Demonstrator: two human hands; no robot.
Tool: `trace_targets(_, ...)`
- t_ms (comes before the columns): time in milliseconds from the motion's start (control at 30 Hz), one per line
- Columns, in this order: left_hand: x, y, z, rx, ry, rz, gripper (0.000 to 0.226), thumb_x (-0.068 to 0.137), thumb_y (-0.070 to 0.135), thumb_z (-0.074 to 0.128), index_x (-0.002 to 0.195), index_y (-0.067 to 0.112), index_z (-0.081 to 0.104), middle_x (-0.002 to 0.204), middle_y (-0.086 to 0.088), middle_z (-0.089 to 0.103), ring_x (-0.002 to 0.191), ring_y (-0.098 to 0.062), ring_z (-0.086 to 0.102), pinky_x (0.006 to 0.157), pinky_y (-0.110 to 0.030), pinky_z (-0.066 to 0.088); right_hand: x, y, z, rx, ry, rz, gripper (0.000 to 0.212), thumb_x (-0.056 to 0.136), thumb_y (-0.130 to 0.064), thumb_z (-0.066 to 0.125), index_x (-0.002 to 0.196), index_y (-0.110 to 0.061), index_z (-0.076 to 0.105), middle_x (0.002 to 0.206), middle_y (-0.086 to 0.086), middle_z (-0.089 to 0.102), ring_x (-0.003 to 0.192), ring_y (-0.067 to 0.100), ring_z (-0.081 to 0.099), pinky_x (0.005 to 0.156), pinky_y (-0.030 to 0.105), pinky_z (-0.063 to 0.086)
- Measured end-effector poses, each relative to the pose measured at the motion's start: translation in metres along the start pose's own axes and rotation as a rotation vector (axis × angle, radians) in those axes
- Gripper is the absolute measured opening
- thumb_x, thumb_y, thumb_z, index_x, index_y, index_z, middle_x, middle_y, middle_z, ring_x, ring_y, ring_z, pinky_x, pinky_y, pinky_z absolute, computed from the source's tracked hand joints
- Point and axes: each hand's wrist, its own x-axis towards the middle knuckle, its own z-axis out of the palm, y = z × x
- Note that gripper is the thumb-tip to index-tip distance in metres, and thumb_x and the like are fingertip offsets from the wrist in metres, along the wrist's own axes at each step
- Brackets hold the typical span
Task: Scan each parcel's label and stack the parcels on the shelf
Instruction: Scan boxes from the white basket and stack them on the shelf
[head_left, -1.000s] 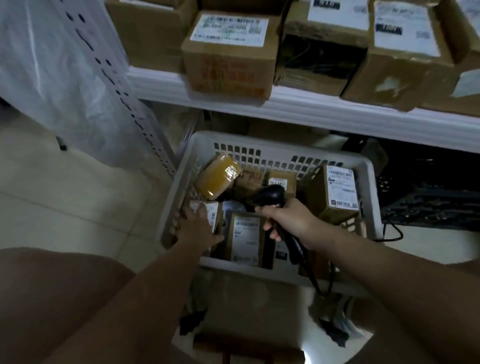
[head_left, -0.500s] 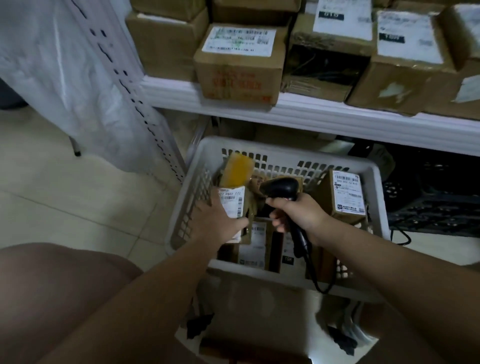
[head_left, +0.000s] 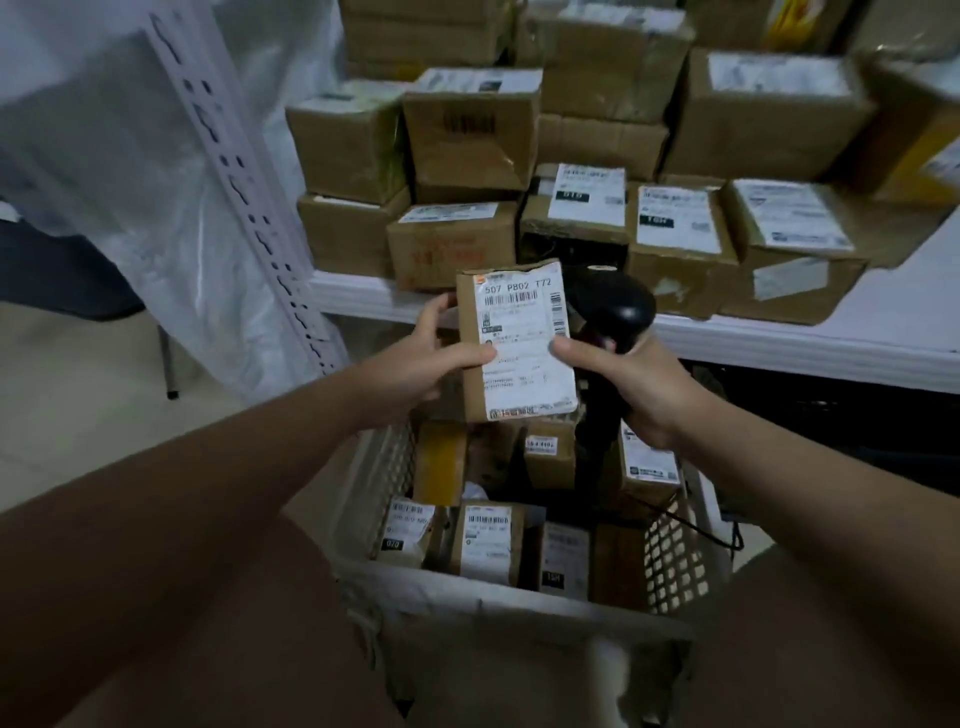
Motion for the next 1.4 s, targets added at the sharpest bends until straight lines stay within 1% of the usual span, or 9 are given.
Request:
trace_targets(133,-0.002,-0.008,0.004,-0.094,0.008,-0.018,0.086,0.075,0.018,0.074,0.135,0.041,0.017,0.117,-0.007,0.067,0.115,-0.026,0.06,0.101,-0.056,0.044,-0.008,0.011,0.002,-0.004,0.076,0.05,0.037,0.085,-0.01,0.07,0.121,-0.009,0.064,0.116,0.009,0.071,0.11,0.024,0.067,0.098,0.043,0.05)
trace_targets(300,0.0,-0.025,0.011,-0.051,0.023,-0.096,0.096,0.068,0.027,0.079,0.143,0.031,0.019,0.136,-0.002,0.054,0.121,-0.022,0.055,0.1,-0.05,0.046,-0.016,0.005,-0.001,-0.249,0.27,0.048,0.008,0.088,-0.028,0.07,0.093,-0.026,0.065,0.091,-0.007,0.068,0.084,0.006,0.062,0.07,0.021,0.045)
trace_targets(400,-0.002,-0.037,0.01,0.057,0.008,-0.141,0.073,0.08,0.019,0.075,0.136,0.024,0.029,0.131,0.0,0.058,0.119,-0.02,0.055,0.101,-0.049,0.046,-0.025,0.005,-0.009,-0.367,0.261,0.067,0.026,0.088,-0.024,0.068,0.07,-0.01,0.055,0.063,0.007,0.054,0.061,0.02,0.054,0.066,0.033,0.041)
trace_targets(500,-0.004,-0.039,0.007,0.086,0.04,-0.115,0.06,0.084,0.016,0.071,0.13,0.025,0.032,0.119,0.006,0.061,0.111,-0.016,0.058,0.099,-0.046,0.047,-0.035,0.004,-0.008,-0.405,0.193,0.032,0.03,0.088,-0.016,0.065,0.076,0.01,0.058,0.064,0.023,0.055,0.055,0.028,0.054,0.06,0.039,0.045)
trace_targets(767,-0.004,-0.026,-0.004,-0.133,0.328,0.062,0.042,0.094,0.014,0.05,0.136,0.014,0.045,0.113,-0.003,0.064,0.086,-0.011,0.066,0.056,-0.018,0.051,-0.047,0.008,-0.002,-0.477,0.089,-0.005,0.014,0.09,-0.017,0.066,0.08,-0.008,0.063,0.061,0.014,0.064,0.052,0.027,0.06,0.052,0.032,0.051)
trace_targets(933,-0.007,-0.019,-0.003,-0.243,0.409,0.097,0.017,0.096,0.012,0.046,0.109,0.013,0.056,0.091,-0.003,0.068,0.06,-0.007,0.069,0.046,-0.018,0.05,-0.04,0.009,-0.002,-0.436,0.116,-0.014,0.014,0.089,-0.019,0.067,0.078,-0.01,0.064,0.065,0.015,0.067,0.054,0.031,0.061,0.059,0.038,0.052)
trace_targets(1067,-0.009,-0.017,-0.006,-0.248,0.343,0.065,0.02,0.097,0.017,0.045,0.112,0.013,0.057,0.098,-0.006,0.07,0.07,-0.013,0.071,0.053,-0.022,0.053,-0.036,0.011,0.0,-0.41,0.131,-0.023,0.014,0.088,-0.02,0.068,0.084,-0.008,0.064,0.066,0.016,0.066,0.054,0.03,0.061,0.06,0.04,0.051)
trace_targets(1267,-0.01,-0.036,-0.007,-0.049,0.08,-0.037,0.037,0.094,0.022,0.055,0.129,0.013,0.049,0.118,-0.006,0.066,0.109,-0.022,0.064,0.093,-0.038,0.051,-0.045,0.004,0.007,-0.318,0.082,-0.035,0.021,0.09,-0.02,0.066,0.079,-0.003,0.061,0.062,0.018,0.064,0.05,0.028,0.059,0.054,0.035,0.051)
trace_targets(1400,-0.01,-0.038,-0.006,-0.031,0.028,-0.032,0.027,0.091,0.015,0.059,0.117,0.011,0.057,0.109,-0.005,0.07,0.098,-0.015,0.069,0.08,-0.026,0.056,-0.051,0.006,0.013,-0.277,0.035,-0.018,0.018,0.091,-0.02,0.066,0.081,-0.005,0.062,0.061,0.02,0.062,0.048,0.028,0.058,0.049,0.031,0.051)
